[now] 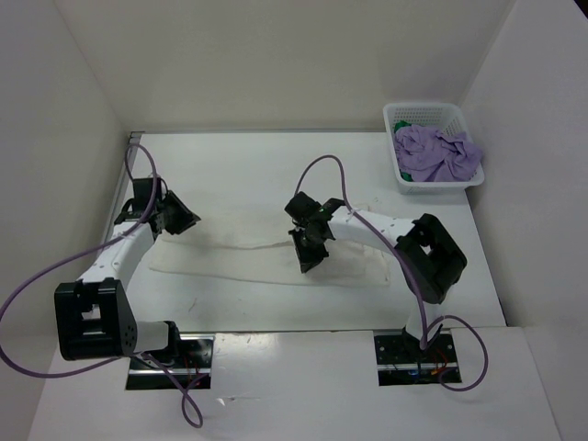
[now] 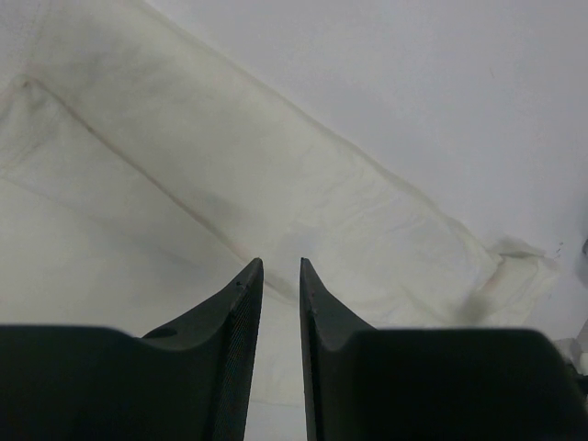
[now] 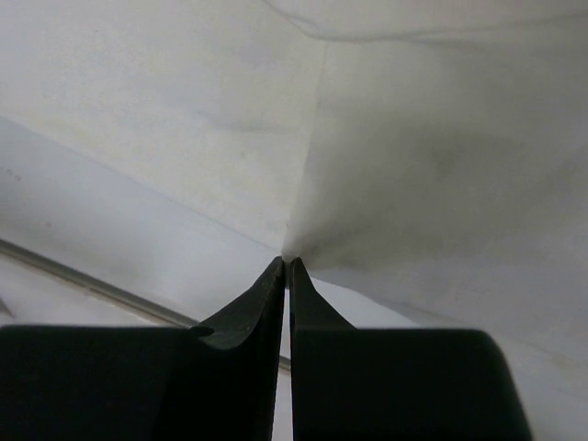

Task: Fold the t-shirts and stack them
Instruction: Fold the other side of the tshirt into a rectangle

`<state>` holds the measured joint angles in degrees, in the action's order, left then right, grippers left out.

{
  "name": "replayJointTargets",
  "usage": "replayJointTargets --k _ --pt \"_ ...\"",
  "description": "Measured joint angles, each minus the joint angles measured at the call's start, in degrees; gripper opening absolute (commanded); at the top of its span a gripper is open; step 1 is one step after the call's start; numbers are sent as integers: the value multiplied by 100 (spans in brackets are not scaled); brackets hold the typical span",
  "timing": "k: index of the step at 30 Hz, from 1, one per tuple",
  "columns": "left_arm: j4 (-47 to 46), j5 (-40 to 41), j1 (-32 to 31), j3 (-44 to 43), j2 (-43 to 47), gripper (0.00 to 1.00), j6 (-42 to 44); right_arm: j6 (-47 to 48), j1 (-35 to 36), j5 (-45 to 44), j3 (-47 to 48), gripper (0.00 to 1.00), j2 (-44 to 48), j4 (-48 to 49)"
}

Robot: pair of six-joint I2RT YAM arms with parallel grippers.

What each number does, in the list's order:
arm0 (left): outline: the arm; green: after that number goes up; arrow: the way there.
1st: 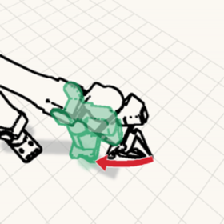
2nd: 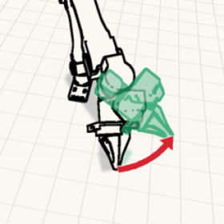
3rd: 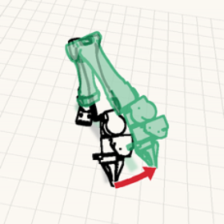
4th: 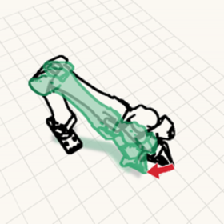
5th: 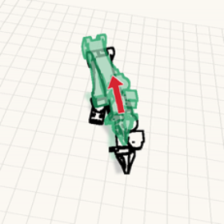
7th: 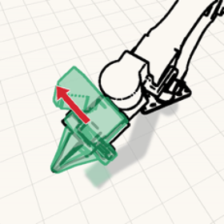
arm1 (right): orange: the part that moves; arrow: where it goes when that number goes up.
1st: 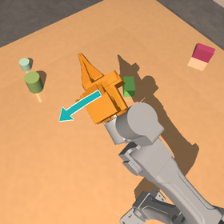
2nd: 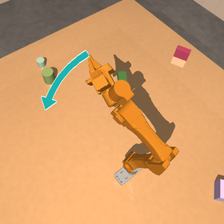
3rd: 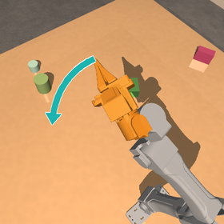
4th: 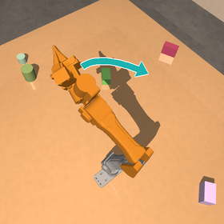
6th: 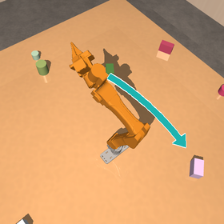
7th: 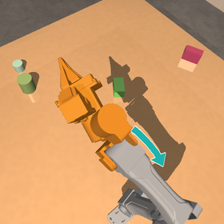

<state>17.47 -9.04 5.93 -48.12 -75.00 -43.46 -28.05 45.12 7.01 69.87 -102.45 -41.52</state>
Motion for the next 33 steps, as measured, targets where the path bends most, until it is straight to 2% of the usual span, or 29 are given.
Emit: replayJointTargets --k 3,4,5,6,7,9,11,14,15,18,20,21,25,33 --pt "35 0 33 -81 0 30 0 -48 0 310 0 7 0 48" --pt "37 2 55 -111 0 30 -2 -68 2 372 0 10 0 57" --pt "42 2 79 -146 0 30 0 -105 0 431 -2 15 0 76" --pt "42 2 94 -179 -2 30 -2 -142 2 466 -2 29 0 101" --pt "39 2 107 -199 -2 30 0 -170 0 505 -7 36 0 129" --pt "35 24 116 -216 -2 30 9 -221 2 584 -9 45 0 173" --pt "37 24 116 -216 -9 32 61 -203 -50 614 -9 45 2 177" --pt "24 85 83 -216 -129 32 188 -160 -376 708 -96 25 164 219" --pt "24 149 44 -216 -210 32 238 -140 -584 713 -140 13 271 223" --pt "-7 358 -162 -232 -538 27 313 -129 -1357 627 -190 2 577 339" --pt "2 527 -310 -367 -920 23 413 -149 -1698 470 -190 0 647 472" --pt "9 610 -367 -450 -1117 18 444 -164 -1762 411 -190 0 643 544" --pt "7 977 -466 -669 -1799 9 612 -229 -1694 361 -181 0 542 782" --pt "275 1370 -404 -927 -2328 5 754 -461 -1814 35 -76 0 179 1322"
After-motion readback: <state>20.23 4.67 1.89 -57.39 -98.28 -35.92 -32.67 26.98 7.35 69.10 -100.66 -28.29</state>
